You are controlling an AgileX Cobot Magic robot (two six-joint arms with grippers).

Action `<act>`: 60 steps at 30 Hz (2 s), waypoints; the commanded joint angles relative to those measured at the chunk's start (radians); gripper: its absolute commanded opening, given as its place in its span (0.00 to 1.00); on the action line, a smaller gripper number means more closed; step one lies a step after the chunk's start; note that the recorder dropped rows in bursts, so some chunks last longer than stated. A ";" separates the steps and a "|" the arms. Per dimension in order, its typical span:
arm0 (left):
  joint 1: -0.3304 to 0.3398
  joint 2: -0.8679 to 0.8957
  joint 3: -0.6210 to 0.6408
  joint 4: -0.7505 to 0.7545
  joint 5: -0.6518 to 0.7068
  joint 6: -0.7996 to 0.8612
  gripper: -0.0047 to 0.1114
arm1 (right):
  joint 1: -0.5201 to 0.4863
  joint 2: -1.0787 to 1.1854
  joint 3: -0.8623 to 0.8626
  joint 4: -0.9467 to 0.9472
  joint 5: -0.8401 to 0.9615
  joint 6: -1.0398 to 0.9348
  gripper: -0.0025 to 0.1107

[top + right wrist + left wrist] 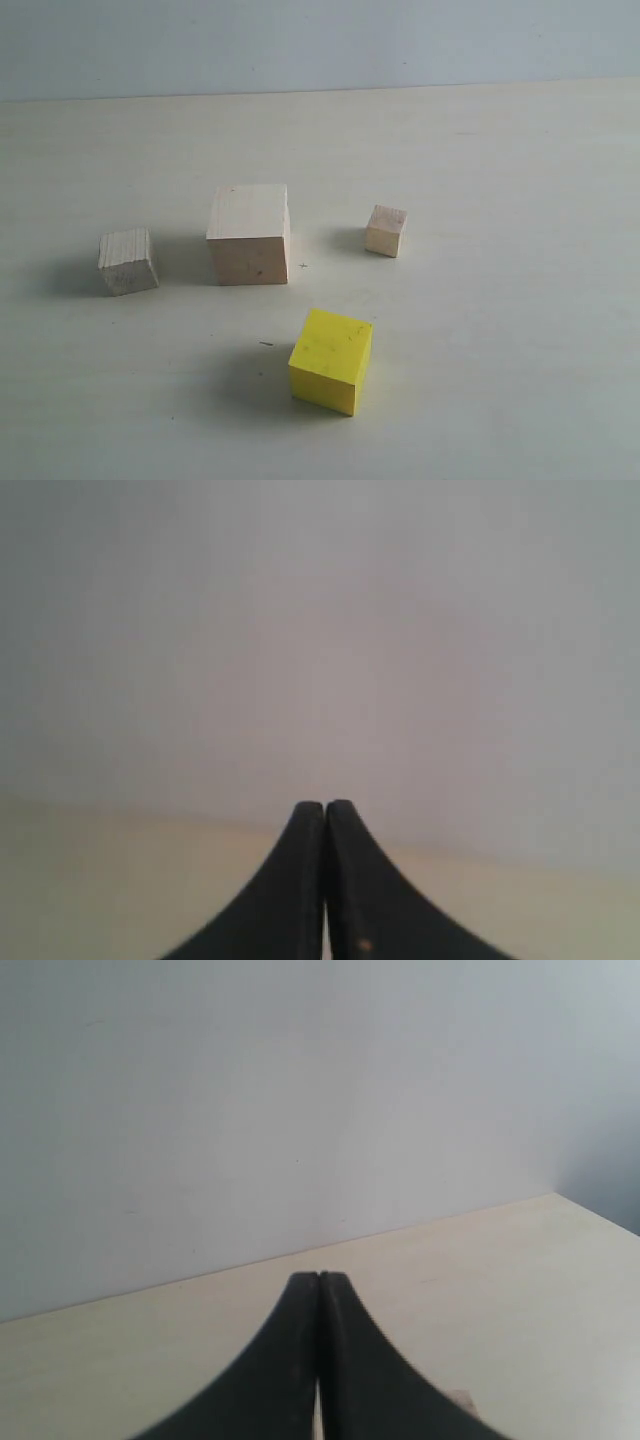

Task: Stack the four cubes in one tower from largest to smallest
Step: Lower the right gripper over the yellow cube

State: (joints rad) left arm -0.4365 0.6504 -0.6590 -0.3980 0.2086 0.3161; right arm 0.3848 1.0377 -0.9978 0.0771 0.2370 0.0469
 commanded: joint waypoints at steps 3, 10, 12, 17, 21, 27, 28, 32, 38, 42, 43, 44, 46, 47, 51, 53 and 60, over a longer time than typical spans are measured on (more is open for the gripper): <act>-0.002 0.002 0.003 0.002 0.000 -0.002 0.04 | 0.000 0.109 0.001 0.272 0.482 -0.425 0.02; -0.002 0.002 0.003 0.002 0.019 -0.002 0.04 | 0.000 0.218 0.001 0.603 0.606 -0.694 0.02; -0.002 0.002 0.003 0.002 0.036 -0.002 0.04 | 0.000 0.224 0.001 0.708 0.603 -0.694 0.02; -0.002 0.002 0.003 -0.004 0.091 -0.006 0.04 | 0.000 0.224 0.001 0.898 0.603 -0.694 0.02; -0.002 0.002 0.003 -0.004 0.126 -0.006 0.04 | 0.000 0.224 0.001 0.990 0.598 -0.683 0.02; -0.002 0.002 0.003 -0.004 0.148 -0.006 0.04 | 0.000 0.224 0.001 0.987 0.568 -0.683 0.02; -0.002 0.002 0.003 -0.004 0.150 -0.006 0.04 | 0.000 0.224 0.001 0.970 0.558 -0.713 0.02; -0.002 0.002 0.003 -0.004 0.157 -0.006 0.04 | 0.000 0.237 0.001 0.709 0.614 -0.822 0.02; -0.002 0.002 0.003 -0.004 0.151 -0.006 0.04 | 0.000 0.260 0.003 0.539 0.711 -0.801 0.15; -0.002 0.002 0.003 -0.004 0.151 -0.006 0.04 | 0.002 0.296 0.003 0.550 0.739 -0.812 0.35; -0.002 0.002 0.003 -0.004 0.151 -0.006 0.04 | 0.014 0.307 0.003 0.542 0.741 -0.809 0.40; -0.002 0.002 0.003 -0.004 0.151 -0.006 0.04 | 0.033 0.316 0.003 0.529 0.741 -0.807 0.44; -0.002 0.002 0.003 -0.004 0.149 -0.006 0.04 | 0.085 0.335 0.003 0.505 0.740 -0.811 0.52; -0.002 0.002 0.003 -0.004 0.149 -0.006 0.04 | 0.109 0.339 0.003 0.494 0.740 -0.814 0.55; -0.002 0.002 0.003 -0.004 0.152 -0.006 0.04 | 0.226 0.346 0.003 0.350 0.713 -0.782 0.58; -0.002 0.002 0.003 -0.004 0.152 -0.006 0.04 | 0.261 0.348 0.005 0.278 0.693 -0.731 0.58; -0.002 0.002 0.003 -0.004 0.148 -0.006 0.04 | 0.302 0.423 0.005 0.240 0.636 -0.666 0.59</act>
State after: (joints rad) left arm -0.4365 0.6504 -0.6590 -0.3990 0.3653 0.3143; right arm 0.6789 1.4299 -0.9944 0.3133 0.9080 -0.6312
